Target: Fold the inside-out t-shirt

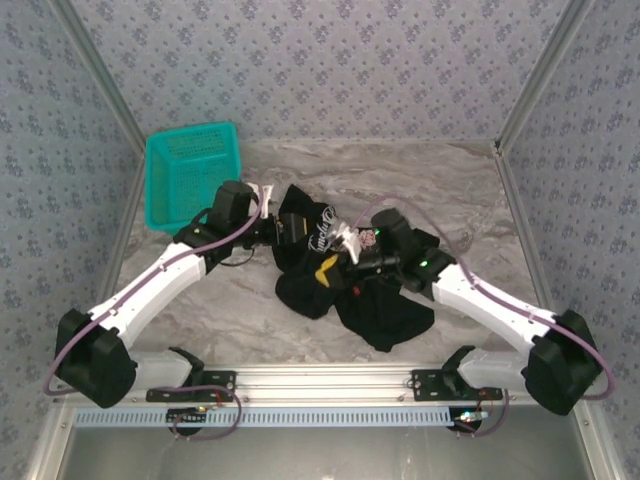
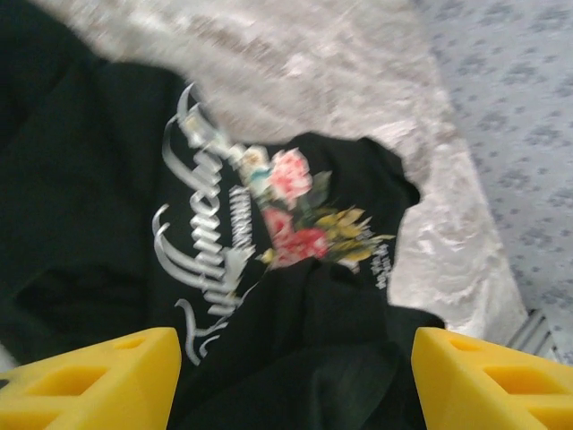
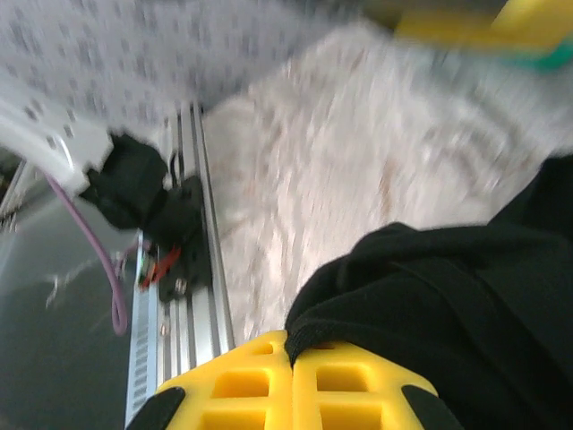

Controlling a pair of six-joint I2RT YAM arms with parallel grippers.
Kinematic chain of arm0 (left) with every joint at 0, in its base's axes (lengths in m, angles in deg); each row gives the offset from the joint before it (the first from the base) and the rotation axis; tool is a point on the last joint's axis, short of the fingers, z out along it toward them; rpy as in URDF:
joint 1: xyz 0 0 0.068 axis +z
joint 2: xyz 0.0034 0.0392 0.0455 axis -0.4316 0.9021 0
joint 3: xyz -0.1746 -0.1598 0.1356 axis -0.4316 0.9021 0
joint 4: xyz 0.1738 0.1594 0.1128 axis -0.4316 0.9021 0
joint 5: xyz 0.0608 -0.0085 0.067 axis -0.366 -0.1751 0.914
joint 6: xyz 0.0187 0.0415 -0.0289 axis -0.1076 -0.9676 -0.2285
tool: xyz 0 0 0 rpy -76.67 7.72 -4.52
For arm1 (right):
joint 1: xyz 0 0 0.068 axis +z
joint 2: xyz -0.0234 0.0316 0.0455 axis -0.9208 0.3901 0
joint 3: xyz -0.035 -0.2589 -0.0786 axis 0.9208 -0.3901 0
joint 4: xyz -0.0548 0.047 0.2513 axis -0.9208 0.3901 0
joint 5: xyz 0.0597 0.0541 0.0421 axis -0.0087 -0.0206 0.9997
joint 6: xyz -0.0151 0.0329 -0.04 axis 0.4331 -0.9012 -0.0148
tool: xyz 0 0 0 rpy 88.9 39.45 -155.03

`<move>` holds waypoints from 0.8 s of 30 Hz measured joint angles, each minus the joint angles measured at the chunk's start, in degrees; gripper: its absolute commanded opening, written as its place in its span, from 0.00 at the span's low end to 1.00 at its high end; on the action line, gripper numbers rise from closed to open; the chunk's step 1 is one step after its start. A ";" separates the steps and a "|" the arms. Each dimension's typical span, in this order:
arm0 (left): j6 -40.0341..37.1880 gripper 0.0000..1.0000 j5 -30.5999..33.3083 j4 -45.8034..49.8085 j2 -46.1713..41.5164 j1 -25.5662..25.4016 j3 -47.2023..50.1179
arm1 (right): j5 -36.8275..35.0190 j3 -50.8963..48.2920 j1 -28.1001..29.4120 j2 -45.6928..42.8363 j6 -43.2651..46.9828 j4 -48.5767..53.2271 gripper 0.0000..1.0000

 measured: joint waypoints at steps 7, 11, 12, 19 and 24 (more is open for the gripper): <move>0.98 0.71 2.99 5.92 -1.16 0.52 4.63 | -2.12 -0.70 4.66 4.33 0.50 9.29 0.36; 0.96 0.72 2.95 7.82 -1.99 -0.52 8.46 | -3.43 -1.36 -1.18 -0.98 -1.46 9.66 0.41; 0.94 0.72 2.95 8.35 -2.03 -1.16 9.11 | -4.52 -1.29 -1.81 -1.16 -2.03 9.42 0.41; 0.66 0.66 0.20 9.73 -3.15 -5.22 12.63 | -14.32 2.56 4.63 8.92 -5.84 12.11 0.44; 0.24 0.59 -2.32 9.33 -3.37 -8.17 14.01 | -20.65 2.56 5.16 11.56 -7.26 13.35 0.46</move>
